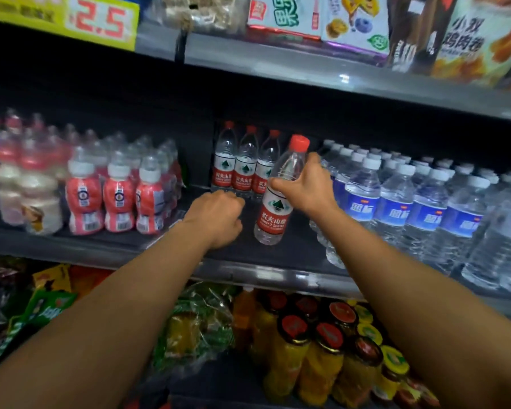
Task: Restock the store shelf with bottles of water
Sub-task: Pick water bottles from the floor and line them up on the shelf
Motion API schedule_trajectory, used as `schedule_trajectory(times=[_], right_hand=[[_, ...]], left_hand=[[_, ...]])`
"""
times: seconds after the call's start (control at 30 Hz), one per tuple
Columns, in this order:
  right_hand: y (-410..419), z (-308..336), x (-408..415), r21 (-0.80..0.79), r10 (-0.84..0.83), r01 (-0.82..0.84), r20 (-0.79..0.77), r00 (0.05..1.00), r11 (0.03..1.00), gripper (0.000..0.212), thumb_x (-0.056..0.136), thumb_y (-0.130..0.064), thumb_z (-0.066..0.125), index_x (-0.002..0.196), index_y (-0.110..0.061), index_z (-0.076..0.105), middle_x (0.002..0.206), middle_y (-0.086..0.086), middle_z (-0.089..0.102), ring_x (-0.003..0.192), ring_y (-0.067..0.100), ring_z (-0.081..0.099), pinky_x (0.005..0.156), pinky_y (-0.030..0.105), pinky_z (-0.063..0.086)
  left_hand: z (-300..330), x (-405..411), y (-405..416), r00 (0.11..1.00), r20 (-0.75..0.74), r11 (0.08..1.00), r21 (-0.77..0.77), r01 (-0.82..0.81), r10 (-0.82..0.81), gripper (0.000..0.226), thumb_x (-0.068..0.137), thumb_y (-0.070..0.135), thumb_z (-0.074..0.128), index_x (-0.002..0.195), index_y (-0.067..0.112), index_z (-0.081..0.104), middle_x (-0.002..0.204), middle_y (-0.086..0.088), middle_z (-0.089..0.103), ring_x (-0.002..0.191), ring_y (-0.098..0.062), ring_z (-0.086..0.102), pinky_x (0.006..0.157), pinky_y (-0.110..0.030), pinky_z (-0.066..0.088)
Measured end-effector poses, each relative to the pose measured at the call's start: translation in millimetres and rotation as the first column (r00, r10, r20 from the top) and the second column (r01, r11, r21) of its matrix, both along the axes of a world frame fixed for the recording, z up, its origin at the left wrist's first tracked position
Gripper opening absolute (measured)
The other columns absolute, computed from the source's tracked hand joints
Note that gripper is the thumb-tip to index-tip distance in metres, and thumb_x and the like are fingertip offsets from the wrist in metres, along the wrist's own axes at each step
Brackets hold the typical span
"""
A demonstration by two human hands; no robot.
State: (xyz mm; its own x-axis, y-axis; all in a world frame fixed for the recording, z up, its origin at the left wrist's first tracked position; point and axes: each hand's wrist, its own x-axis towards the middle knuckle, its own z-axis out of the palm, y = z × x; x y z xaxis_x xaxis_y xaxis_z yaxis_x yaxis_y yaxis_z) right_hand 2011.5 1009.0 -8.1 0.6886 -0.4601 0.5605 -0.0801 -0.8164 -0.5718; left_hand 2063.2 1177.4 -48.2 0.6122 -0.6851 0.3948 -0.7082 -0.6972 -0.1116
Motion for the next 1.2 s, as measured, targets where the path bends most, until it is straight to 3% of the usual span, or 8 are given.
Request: schedule_trajectory(times=[0.13, 0.2, 0.27, 0.43, 0.6, 0.77, 0.9, 1.2], right_hand=[[-23, 0, 56, -0.032, -0.023, 0.022, -0.026, 0.999, 0.999, 0.069, 0.072, -0.038, 0.080, 0.121, -0.004, 0.046, 0.116, 0.011, 0.056, 0.106, 0.029, 0.057, 0.089, 0.043, 0.052], [-32, 1, 80, -0.077, -0.038, 0.034, -0.044, 0.998, 0.996, 0.073, 0.072, -0.038, 0.081, 0.128, -0.006, 0.045, 0.131, 0.014, 0.045, 0.119, 0.030, 0.048, 0.097, 0.038, 0.046], [-40, 2, 102, -0.111, -0.044, 0.038, -0.061, 0.997, 0.993, 0.073, 0.073, -0.036, 0.081, 0.131, -0.008, 0.045, 0.137, 0.012, 0.038, 0.123, 0.030, 0.044, 0.095, 0.032, 0.042], [-56, 1, 145, -0.117, -0.061, 0.049, -0.098, 0.993, 0.992, 0.063, 0.074, -0.030, 0.081, 0.123, -0.005, 0.050, 0.132, 0.016, 0.045, 0.113, 0.028, 0.051, 0.082, 0.022, 0.037], [-62, 3, 167, -0.137, -0.101, 0.086, -0.111, 0.989, 0.987, 0.066, 0.070, -0.031, 0.084, 0.119, -0.003, 0.051, 0.121, 0.015, 0.055, 0.109, 0.030, 0.057, 0.077, 0.027, 0.043], [-59, 6, 176, -0.181, -0.140, 0.115, -0.130, 0.982, 0.977, 0.058, 0.066, -0.028, 0.087, 0.111, -0.006, 0.058, 0.118, 0.013, 0.059, 0.102, 0.031, 0.062, 0.087, 0.038, 0.055], [-59, 13, 178, -0.237, -0.193, 0.151, -0.162, 0.968, 0.960, 0.053, 0.072, -0.021, 0.085, 0.116, -0.004, 0.061, 0.132, 0.019, 0.043, 0.111, 0.034, 0.056, 0.094, 0.035, 0.049], [-56, 11, 182, -0.262, -0.209, 0.163, -0.159, 0.965, 0.951, 0.049, 0.076, -0.013, 0.080, 0.118, -0.002, 0.058, 0.128, 0.020, 0.046, 0.117, 0.036, 0.051, 0.097, 0.037, 0.046]], left_hand=[[-7, 39, -15, 1.000, 0.009, 1.000, 0.012, 0.004, -0.004, 0.031, 0.093, 0.028, 0.048, 0.119, 0.011, 0.054, 0.122, -0.008, 0.055, 0.114, -0.027, 0.051, 0.087, -0.036, 0.043], [-11, 55, -21, 1.000, -0.010, 1.000, 0.009, 0.008, -0.007, 0.032, 0.094, 0.028, 0.048, 0.120, 0.012, 0.054, 0.123, -0.008, 0.054, 0.114, -0.027, 0.051, 0.089, -0.036, 0.043], [-16, 71, -27, 1.000, -0.020, 1.000, 0.011, 0.014, -0.013, 0.032, 0.094, 0.028, 0.048, 0.121, 0.012, 0.053, 0.124, -0.007, 0.053, 0.115, -0.026, 0.051, 0.090, -0.036, 0.043], [-22, 99, -36, 0.999, -0.009, 0.999, 0.024, 0.039, -0.039, 0.034, 0.095, 0.029, 0.046, 0.123, 0.012, 0.051, 0.127, -0.006, 0.051, 0.118, -0.025, 0.048, 0.094, -0.035, 0.040], [-23, 116, -40, 0.999, -0.023, 0.999, 0.008, 0.048, -0.048, 0.036, 0.095, 0.029, 0.046, 0.127, 0.013, 0.050, 0.129, -0.005, 0.051, 0.119, -0.024, 0.047, 0.096, -0.034, 0.040], [-30, 124, -43, 0.998, -0.026, 0.998, 0.022, 0.052, -0.052, 0.038, 0.095, 0.030, 0.046, 0.128, 0.013, 0.049, 0.130, -0.005, 0.050, 0.121, -0.022, 0.046, 0.099, -0.033, 0.038], [-30, 124, -45, 0.998, -0.032, 0.998, 0.034, 0.046, -0.045, 0.036, 0.095, 0.031, 0.045, 0.127, 0.013, 0.049, 0.129, -0.005, 0.050, 0.120, -0.023, 0.047, 0.098, -0.033, 0.038], [-33, 121, -37, 0.999, -0.031, 0.998, 0.061, 0.018, -0.016, 0.038, 0.095, 0.032, 0.045, 0.127, 0.013, 0.050, 0.128, -0.005, 0.050, 0.119, -0.023, 0.047, 0.097, -0.035, 0.039]])
